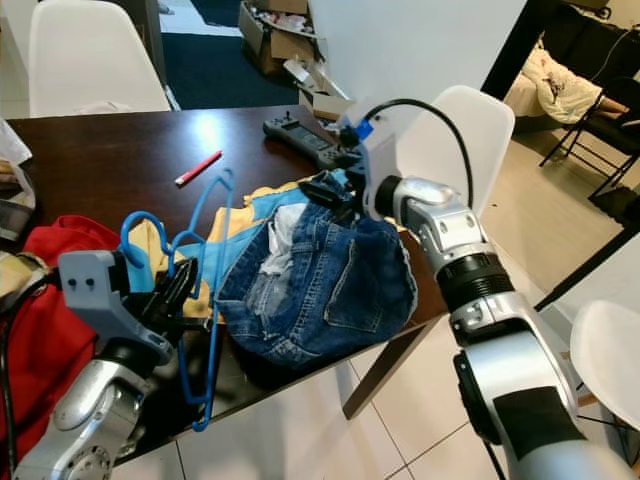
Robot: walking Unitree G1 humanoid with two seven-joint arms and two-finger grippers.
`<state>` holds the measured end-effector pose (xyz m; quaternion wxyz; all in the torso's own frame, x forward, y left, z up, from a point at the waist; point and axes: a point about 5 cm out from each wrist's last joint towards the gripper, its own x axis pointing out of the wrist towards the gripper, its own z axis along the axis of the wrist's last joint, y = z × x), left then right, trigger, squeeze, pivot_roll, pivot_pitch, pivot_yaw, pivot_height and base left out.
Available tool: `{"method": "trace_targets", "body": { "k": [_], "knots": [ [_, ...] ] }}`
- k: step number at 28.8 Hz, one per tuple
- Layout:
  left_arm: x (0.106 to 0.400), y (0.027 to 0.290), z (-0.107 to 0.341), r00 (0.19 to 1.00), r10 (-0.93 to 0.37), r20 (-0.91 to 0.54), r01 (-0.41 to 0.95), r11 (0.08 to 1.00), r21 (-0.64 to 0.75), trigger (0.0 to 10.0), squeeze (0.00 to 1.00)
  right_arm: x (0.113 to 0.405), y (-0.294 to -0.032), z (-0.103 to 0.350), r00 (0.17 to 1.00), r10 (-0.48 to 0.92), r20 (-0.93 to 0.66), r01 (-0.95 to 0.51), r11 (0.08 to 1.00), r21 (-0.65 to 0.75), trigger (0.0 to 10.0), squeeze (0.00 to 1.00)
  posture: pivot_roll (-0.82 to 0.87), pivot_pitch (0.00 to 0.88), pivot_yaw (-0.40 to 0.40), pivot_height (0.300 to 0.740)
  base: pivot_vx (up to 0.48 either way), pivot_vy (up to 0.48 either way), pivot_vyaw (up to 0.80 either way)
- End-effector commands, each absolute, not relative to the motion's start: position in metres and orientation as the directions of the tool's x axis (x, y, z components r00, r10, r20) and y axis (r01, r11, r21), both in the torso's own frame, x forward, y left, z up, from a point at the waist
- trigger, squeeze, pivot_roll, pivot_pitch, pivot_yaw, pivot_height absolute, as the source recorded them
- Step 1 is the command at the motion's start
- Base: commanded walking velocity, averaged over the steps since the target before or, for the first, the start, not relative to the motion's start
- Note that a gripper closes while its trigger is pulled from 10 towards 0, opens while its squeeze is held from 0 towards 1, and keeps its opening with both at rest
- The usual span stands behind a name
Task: Hang hanger
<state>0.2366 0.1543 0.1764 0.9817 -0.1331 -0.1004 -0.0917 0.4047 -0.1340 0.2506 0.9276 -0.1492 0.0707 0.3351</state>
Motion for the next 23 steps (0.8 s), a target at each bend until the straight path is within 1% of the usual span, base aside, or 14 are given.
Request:
{"method": "trace_targets", "body": {
  "k": [1,4,6,8,13,16,17,18,23],
  "knots": [
    [0.235,0.149,0.170,0.966,-0.165,0.198,0.214,0.943,-0.256,10.0,0.00,0.406,-0.147,0.251,0.785,0.557,-0.271,-0.616,0.750,-0.243,10.0,0.00,0.12,0.106,-0.228,0.740,0.000,0.000,0.00],
    [0.235,0.147,0.170,0.964,-0.171,0.202,0.220,0.942,-0.254,10.0,0.00,0.407,-0.155,0.249,0.770,0.552,-0.320,-0.628,0.745,-0.226,10.0,0.00,0.12,0.105,-0.227,0.740,0.000,0.000,0.00],
    [0.235,0.147,0.170,0.964,-0.171,0.202,0.220,0.942,-0.254,10.0,0.00,0.407,-0.155,0.249,0.770,0.552,-0.320,-0.628,0.745,-0.226,10.0,0.00,0.12,0.105,-0.227,0.740,0.000,0.000,0.00],
    [0.236,0.145,0.171,0.961,-0.178,0.210,0.229,0.940,-0.251,10.0,0.00,0.411,-0.162,0.247,0.806,0.502,-0.315,-0.576,0.788,-0.217,10.0,0.00,0.12,0.106,-0.230,0.740,0.000,0.000,0.00],
    [0.236,0.143,0.172,0.958,-0.184,0.219,0.237,0.939,-0.250,10.0,0.00,0.414,-0.163,0.244,0.835,0.467,-0.290,-0.527,0.831,-0.180,10.0,0.00,0.12,0.109,-0.227,0.740,0.000,0.000,0.00],
    [0.234,0.140,0.177,0.952,-0.194,0.236,0.251,0.938,-0.239,10.0,0.00,0.418,-0.162,0.234,0.884,0.390,-0.258,-0.441,0.879,-0.180,10.0,0.00,0.14,0.126,-0.226,0.740,0.000,0.000,0.00],
    [0.234,0.140,0.177,0.952,-0.194,0.236,0.251,0.938,-0.239,10.0,0.00,0.418,-0.162,0.234,0.884,0.390,-0.258,-0.441,0.879,-0.180,10.0,0.00,0.14,0.126,-0.226,0.740,0.000,0.000,0.00],
    [0.232,0.140,0.179,0.951,-0.195,0.239,0.252,0.939,-0.236,10.0,0.00,0.418,-0.162,0.230,0.899,0.358,-0.252,-0.407,0.896,-0.177,10.0,0.00,0.15,0.130,-0.227,0.740,0.000,0.000,0.00],
    [0.232,0.140,0.180,0.951,-0.195,0.241,0.252,0.939,-0.234,10.0,0.00,0.419,-0.163,0.227,0.907,0.339,-0.251,-0.387,0.906,-0.174,10.0,0.00,0.15,0.132,-0.227,0.740,0.000,0.000,0.00]
  ]
}}
